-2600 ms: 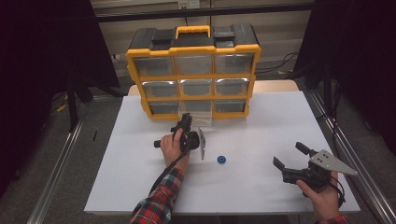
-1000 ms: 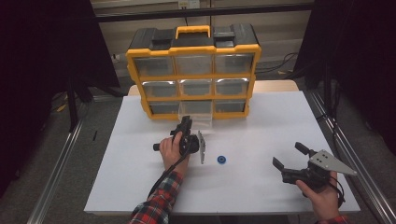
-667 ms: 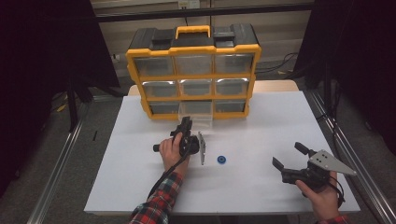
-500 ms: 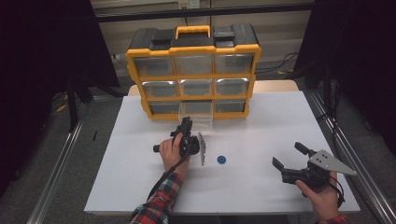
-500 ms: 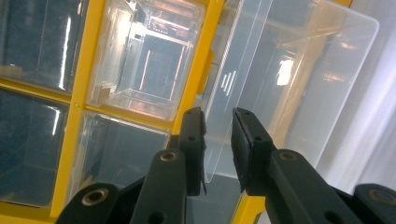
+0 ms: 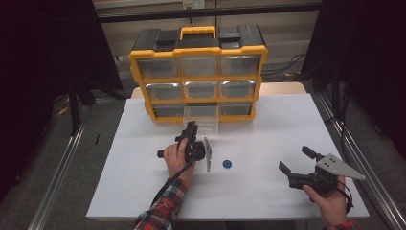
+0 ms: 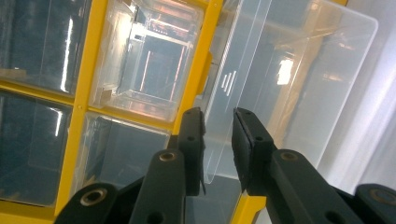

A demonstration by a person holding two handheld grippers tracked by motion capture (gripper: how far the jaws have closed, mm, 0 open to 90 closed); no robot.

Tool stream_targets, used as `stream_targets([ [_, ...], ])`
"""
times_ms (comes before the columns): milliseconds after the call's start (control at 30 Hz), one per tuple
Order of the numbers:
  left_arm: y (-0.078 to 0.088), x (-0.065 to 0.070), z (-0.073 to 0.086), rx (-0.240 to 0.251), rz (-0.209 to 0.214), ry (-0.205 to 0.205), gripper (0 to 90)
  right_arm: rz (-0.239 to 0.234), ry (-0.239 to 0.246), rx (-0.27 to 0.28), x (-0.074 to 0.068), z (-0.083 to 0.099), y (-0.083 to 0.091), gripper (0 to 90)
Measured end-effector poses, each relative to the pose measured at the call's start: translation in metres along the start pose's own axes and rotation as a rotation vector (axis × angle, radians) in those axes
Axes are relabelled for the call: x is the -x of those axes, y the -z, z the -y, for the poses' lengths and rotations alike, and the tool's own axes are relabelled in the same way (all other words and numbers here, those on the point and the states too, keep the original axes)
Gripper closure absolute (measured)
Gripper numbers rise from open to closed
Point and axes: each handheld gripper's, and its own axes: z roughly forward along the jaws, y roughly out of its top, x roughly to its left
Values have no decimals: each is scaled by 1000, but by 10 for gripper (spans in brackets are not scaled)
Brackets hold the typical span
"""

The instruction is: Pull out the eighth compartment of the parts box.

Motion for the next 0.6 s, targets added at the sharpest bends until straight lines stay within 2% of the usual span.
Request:
stream_targets([
  [67, 0, 2, 1, -4, 10, 26, 742, 1, 0, 1, 0, 0, 0, 11],
  [100, 0, 1, 0, 1, 3, 12, 741, 1, 0, -2, 0, 0, 0, 11],
  [167, 3, -1, 1, -38, 13, -4, 740, 2, 1, -1, 0, 0, 0, 11],
  [200, 2, 1, 2, -13, 12, 23, 740, 2, 3, 0, 0, 0, 0, 12],
  [233, 4, -1, 2, -32, 15, 1, 740, 1, 0, -1, 0, 0, 0, 12],
  [267, 2, 1, 2, -2, 10, 27, 741, 0, 0, 0, 0, 0, 0, 12],
  [400, 4, 1, 3, 0, 6, 15, 740, 1, 0, -1, 0, 0, 0, 12],
  [433, 4, 2, 3, -11, 12, 31, 740, 3, 1, -4, 0, 0, 1, 12],
  [600, 5, 1, 3, -11, 19, 13, 740, 0, 1, -4, 0, 0, 1, 12],
])
